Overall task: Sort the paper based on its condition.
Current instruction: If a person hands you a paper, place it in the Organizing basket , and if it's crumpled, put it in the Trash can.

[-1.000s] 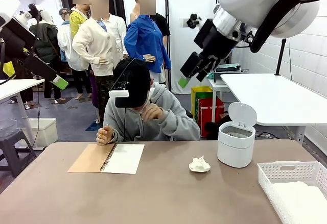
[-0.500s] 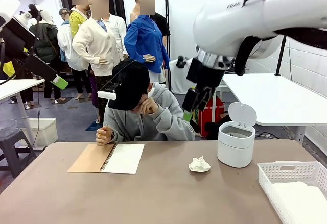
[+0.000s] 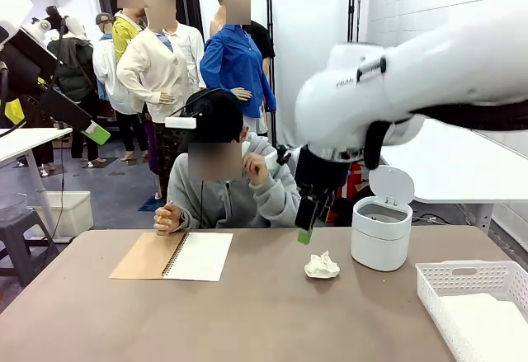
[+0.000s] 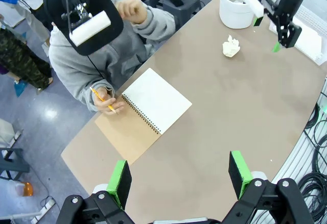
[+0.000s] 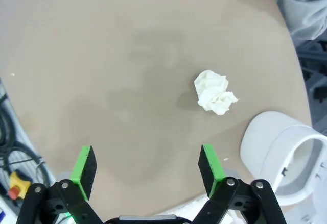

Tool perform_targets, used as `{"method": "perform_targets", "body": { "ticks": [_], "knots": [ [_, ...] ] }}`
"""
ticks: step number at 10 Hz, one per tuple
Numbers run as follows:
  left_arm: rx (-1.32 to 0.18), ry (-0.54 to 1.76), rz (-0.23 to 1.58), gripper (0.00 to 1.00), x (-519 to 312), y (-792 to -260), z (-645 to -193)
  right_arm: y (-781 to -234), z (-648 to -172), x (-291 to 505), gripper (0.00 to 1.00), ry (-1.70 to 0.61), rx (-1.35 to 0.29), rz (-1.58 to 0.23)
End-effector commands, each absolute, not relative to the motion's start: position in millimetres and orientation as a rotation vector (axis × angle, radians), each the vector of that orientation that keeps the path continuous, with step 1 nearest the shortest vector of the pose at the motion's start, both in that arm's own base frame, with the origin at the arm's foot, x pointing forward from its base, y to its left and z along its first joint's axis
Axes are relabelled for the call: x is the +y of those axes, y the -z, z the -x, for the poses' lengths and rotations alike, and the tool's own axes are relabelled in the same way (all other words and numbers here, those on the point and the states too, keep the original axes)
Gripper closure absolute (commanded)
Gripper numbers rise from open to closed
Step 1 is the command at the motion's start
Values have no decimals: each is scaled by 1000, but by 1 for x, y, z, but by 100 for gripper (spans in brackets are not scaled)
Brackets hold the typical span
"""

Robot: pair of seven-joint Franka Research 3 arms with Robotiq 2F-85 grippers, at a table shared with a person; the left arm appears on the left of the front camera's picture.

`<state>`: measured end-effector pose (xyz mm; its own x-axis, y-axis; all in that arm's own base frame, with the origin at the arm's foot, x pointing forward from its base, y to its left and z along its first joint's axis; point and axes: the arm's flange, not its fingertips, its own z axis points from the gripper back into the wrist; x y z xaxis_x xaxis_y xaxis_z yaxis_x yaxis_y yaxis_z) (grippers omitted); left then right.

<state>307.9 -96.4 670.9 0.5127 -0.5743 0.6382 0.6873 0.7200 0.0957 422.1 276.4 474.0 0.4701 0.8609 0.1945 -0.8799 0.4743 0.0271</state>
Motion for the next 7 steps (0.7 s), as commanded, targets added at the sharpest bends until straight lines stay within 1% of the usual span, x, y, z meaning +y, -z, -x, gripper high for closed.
{"method": "perform_targets", "body": {
  "ticks": [1,3,4,5,6,7],
  "knots": [
    [-699,764,186,0,-95,-671,-308,-446,-412,268,0,-1087,-240,-54],
    [-699,764,186,0,-95,-671,-308,-428,-427,263,0,-1078,-309,3],
    [-699,764,186,0,-95,-671,-308,-419,-432,263,0,-1070,-304,16],
    [-699,764,186,0,-95,-671,-308,-416,-437,264,0,-1079,-334,-19],
    [-699,764,186,0,-95,-671,-308,-429,-426,263,0,-1087,-280,-25],
    [-699,764,186,0,-95,-671,-308,-429,-426,263,0,-1087,-280,-25]
  ]
}}
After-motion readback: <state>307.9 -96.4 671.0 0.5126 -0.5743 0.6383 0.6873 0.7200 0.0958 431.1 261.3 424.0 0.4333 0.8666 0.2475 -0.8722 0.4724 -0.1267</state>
